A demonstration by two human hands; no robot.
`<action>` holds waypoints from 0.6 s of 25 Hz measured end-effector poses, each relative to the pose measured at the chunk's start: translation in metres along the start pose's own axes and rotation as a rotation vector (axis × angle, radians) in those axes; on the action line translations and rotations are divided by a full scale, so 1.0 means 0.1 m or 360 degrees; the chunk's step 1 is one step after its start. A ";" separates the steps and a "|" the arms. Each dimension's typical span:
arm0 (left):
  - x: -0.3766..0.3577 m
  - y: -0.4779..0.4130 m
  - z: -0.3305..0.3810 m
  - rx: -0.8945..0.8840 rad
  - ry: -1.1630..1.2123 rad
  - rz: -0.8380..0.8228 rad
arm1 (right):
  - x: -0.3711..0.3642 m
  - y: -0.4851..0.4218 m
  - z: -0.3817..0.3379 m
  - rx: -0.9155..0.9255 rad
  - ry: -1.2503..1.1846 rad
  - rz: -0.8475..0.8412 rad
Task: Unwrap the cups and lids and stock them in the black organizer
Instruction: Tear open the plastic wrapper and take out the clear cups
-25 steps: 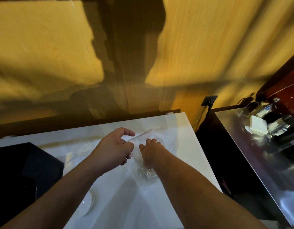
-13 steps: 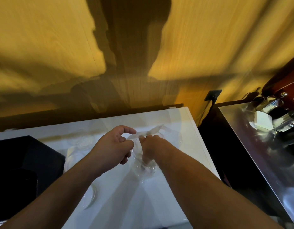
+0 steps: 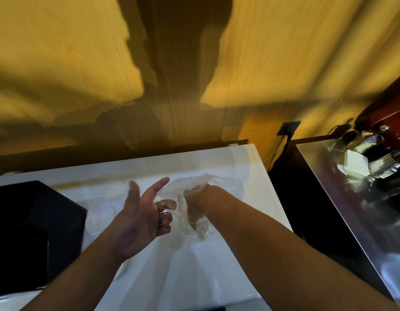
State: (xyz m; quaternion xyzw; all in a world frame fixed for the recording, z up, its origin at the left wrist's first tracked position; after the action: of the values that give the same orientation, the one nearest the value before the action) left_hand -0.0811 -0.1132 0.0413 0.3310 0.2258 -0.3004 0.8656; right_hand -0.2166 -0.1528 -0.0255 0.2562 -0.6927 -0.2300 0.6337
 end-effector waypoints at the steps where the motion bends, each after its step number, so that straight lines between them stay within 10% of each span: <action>1: 0.09 -0.01 -0.03 0.0028 0.0160 0.0032 | 0.01 0.02 0.00 0.0001 0.0049 -0.0006; 6: 0.75 -0.17 -0.56 0.0197 -0.0109 0.0959 | -0.01 0.03 -0.06 0.0010 0.0185 -0.0141; 15: 0.49 -0.38 -1.18 0.0607 -0.0168 0.0982 | -0.04 0.01 0.05 0.0019 0.0011 -0.0109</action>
State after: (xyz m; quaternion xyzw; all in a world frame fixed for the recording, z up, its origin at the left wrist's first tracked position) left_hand -0.0940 -0.0704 -0.0843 0.5230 0.0103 -0.0785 0.8487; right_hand -0.2211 -0.1493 -0.0286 0.2843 -0.6828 -0.2467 0.6262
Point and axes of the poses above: each hand's wrist, its own y-axis away from the middle knuckle, its own x-axis out of the back of the hand, z = x × y, the point moved 9 cm from there along -y, towards the middle knuckle, and after that the axes turned 1 degree about y, right-handed, at the moved point
